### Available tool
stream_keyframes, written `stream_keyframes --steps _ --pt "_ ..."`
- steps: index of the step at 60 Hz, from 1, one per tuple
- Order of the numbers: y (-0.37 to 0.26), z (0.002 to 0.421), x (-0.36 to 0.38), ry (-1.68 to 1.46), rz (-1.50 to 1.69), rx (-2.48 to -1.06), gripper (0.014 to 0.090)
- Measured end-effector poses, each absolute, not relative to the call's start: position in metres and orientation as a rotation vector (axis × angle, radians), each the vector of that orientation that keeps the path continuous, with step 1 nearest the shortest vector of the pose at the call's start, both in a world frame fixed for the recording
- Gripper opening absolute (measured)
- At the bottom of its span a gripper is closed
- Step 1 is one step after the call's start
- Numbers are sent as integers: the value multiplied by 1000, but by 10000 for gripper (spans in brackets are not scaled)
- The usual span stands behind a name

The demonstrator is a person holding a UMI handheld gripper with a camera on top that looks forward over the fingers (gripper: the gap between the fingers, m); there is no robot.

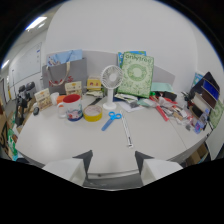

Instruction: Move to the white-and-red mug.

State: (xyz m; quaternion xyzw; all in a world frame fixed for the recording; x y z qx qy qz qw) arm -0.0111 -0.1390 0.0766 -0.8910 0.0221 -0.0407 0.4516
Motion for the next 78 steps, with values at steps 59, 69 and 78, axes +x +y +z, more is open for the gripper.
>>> stream_keyframes --steps 59,69,78 --pt "-112 68 -190 -50 47 -2169 836" --pt "-76 68 -196 -55 33 -2153 834" --pt "-39 66 -197 -48 19 -2148 834"
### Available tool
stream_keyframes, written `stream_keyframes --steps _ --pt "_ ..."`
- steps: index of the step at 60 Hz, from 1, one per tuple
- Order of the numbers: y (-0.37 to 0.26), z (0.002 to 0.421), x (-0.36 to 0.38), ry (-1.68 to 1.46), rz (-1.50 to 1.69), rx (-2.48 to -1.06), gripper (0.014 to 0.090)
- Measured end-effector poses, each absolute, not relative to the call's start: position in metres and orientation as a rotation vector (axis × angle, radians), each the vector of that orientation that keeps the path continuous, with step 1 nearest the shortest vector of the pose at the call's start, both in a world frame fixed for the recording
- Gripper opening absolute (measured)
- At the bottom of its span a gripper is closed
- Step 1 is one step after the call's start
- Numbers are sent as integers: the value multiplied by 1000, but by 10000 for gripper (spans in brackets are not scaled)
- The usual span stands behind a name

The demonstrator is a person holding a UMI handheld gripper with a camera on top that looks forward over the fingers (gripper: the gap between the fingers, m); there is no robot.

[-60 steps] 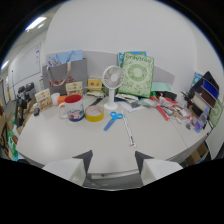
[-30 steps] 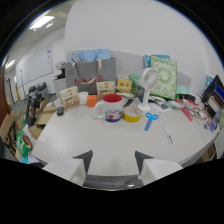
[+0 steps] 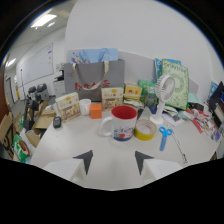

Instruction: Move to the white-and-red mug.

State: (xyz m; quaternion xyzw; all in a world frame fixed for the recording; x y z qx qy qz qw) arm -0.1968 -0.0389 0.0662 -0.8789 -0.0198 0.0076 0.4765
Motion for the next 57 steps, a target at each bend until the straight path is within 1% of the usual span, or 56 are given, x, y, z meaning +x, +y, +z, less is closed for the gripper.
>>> stream_keyframes --steps 17,28,41,57 --pt "23 60 -197 -55 3 -2143 836" --pt "48 58 -198 -57 -1 -2145 833" --pt "61 50 -194 -49 -16 -2170 851" --pt "61 50 -193 -43 -3 -2176 850"
